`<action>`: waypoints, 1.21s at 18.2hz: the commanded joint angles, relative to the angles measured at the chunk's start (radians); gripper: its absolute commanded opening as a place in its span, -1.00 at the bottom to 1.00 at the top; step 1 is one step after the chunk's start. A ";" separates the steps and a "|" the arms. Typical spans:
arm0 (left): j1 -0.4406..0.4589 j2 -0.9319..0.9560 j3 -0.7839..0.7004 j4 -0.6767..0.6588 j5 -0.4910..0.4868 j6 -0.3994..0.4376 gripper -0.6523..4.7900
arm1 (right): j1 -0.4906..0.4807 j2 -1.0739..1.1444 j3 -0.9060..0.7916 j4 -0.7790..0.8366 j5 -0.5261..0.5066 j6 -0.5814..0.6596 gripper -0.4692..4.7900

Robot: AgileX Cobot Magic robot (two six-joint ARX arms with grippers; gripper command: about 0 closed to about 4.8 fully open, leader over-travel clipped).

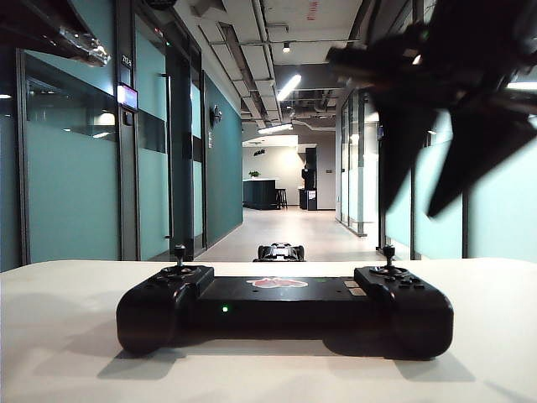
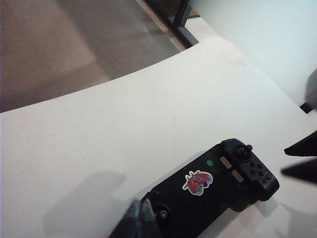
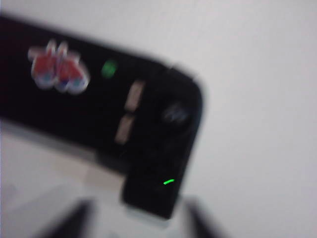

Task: Push the left joystick on the remote control sitting on the white table forward to make the robot dog walk in a straight line until it approaches the door.

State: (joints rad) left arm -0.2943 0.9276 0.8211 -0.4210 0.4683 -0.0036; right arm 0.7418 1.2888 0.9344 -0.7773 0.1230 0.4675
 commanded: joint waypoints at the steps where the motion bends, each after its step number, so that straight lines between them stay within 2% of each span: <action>1: -0.001 -0.002 0.005 0.008 0.008 0.004 -0.78 | 0.003 0.058 0.006 -0.002 -0.058 0.004 0.82; 5: -0.001 -0.002 0.005 0.007 0.046 0.004 -0.78 | -0.002 0.117 0.006 0.003 -0.026 0.004 0.81; 7: -0.001 -0.002 0.005 0.007 0.052 0.004 -0.78 | -0.026 0.134 0.005 0.008 -0.031 0.004 0.68; 14: -0.001 -0.002 0.005 0.007 0.053 0.004 -0.78 | -0.048 0.190 0.001 0.050 -0.077 0.004 0.66; 22: -0.001 -0.002 0.005 -0.003 0.053 0.004 -0.78 | -0.048 0.297 0.001 0.092 -0.074 0.003 0.66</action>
State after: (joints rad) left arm -0.2947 0.9276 0.8211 -0.4240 0.5129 -0.0032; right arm 0.6918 1.5841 0.9314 -0.7078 0.0490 0.4709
